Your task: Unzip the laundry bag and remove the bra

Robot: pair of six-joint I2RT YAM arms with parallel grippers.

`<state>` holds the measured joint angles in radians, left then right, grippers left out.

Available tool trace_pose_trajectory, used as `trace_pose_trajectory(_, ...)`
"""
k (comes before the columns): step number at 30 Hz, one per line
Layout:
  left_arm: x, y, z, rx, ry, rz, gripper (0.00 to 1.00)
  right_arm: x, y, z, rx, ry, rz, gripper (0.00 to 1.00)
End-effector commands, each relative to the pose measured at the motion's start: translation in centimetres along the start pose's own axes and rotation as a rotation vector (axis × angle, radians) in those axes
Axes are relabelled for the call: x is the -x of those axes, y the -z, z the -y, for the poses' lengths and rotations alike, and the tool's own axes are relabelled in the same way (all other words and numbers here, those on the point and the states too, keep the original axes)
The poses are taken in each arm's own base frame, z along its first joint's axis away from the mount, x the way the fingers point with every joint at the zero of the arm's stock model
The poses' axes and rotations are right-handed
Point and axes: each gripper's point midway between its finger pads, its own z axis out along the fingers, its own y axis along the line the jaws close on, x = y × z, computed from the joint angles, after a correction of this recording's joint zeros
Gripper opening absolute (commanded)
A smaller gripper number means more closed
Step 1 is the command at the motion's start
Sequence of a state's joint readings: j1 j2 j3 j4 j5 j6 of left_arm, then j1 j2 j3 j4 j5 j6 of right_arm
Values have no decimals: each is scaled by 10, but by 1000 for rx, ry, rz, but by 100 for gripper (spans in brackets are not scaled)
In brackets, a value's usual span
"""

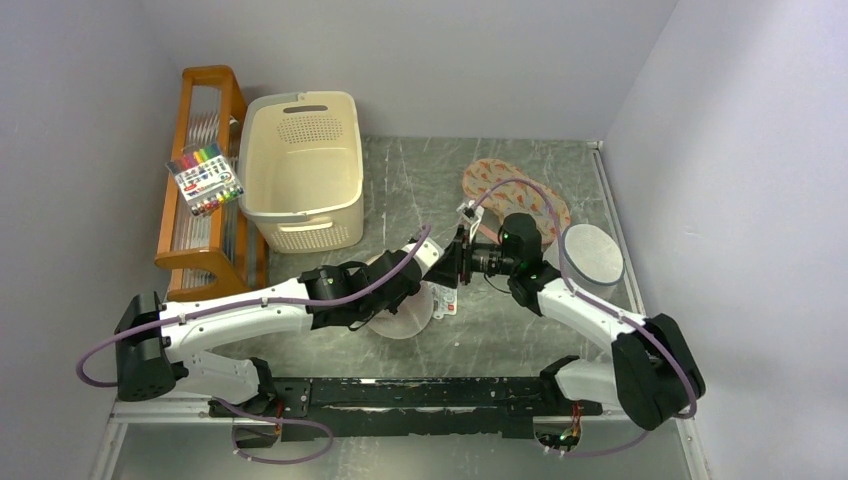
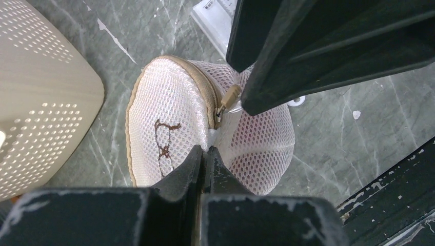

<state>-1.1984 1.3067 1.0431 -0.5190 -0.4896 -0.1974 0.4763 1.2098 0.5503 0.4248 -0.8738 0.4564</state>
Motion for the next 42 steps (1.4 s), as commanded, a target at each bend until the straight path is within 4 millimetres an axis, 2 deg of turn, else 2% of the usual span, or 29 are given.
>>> trace_pose_trajectory(1,9,0,9,-52,18,44,7,10,-8,-6,58,36,19,35)
trace_pose_trajectory(3,9,0,10,-60,21,46,7,5,-15,-10,70,31,4,28)
trace_pose_trajectory(6,9,-1,12,-63,21,40,7,3,-18,-12,83,28,-10,24)
trace_pose_trajectory(15,11,-2,14,-70,25,50,7,-15,-20,-14,75,3,-38,16)
trace_pose_trajectory(21,10,-1,14,-75,28,44,7,-16,-19,-5,21,-1,-29,17)
trace_pose_trajectory(31,11,0,14,-77,33,46,7,-18,-18,-6,23,-8,-28,19)
trace_pose_trajectory(34,10,0,14,-74,38,45,7,-21,-18,-5,21,-9,-33,24)
trace_pose_trajectory(42,13,2,13,-74,43,53,7,-21,-17,-4,8,-13,-18,21)
